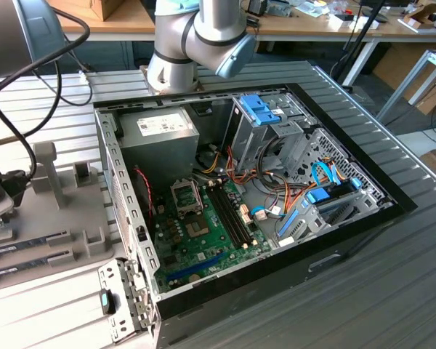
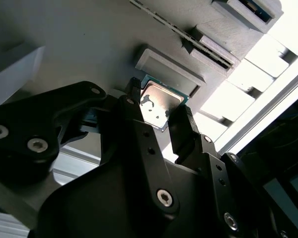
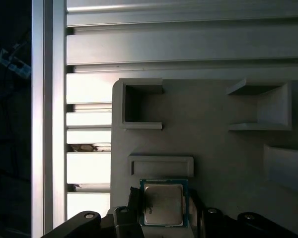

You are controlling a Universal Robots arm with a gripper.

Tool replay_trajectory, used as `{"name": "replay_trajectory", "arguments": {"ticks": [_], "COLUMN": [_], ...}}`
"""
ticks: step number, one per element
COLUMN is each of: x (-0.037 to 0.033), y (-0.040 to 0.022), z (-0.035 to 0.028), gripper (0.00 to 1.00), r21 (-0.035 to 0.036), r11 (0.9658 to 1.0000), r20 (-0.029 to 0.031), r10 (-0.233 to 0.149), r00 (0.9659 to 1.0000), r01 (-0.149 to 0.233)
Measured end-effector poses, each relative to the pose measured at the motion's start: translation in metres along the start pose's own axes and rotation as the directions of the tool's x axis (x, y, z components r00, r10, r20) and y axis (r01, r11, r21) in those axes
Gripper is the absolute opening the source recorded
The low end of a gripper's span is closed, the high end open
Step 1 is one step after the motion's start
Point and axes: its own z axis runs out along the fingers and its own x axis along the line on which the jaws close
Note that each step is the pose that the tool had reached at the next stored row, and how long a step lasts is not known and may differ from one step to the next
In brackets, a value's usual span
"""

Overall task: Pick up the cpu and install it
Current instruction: 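Pick up the cpu and move it towards the insertion slot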

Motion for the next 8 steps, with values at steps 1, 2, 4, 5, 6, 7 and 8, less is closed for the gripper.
{"name": "replay_trajectory", "arguments": {"ticks": [1, 2, 4, 5, 6, 7, 8], "x": [0.0, 0.0, 0.0, 0.0001, 0.0001, 0.0001, 0.0001], "y": [0.0, 0.0, 0.0, 0.0001, 0.0001, 0.0001, 0.0001], "z": [-0.0003, -0.0008, -0.0015, -0.0019, -0.0023, -0.0027, -0.0033], "gripper": [0.47, 0.47, 0.47, 0.47, 0.47, 0.47, 0.47], "r21": [-0.0001, -0.0001, -0.0001, -0.0001, -0.0001, 0.0, -0.0001], "r11": [1.0, 1.0, 1.0, 1.0, 1.0, 1.0, 1.0], "r20": [0.0001, 0.0001, 0.0001, 0.0001, 0.0, 0.0001, 0.0001], "r10": [0.0, 0.0, 0.0, 0.0, 0.0, 0.0, 0.0], "r00": [1.0, 1.0, 1.0, 1.0, 1.0, 1.0, 1.0], "r01": [0.0, 0.0, 0.0, 0.0, 0.0, 0.0, 0.0]}}
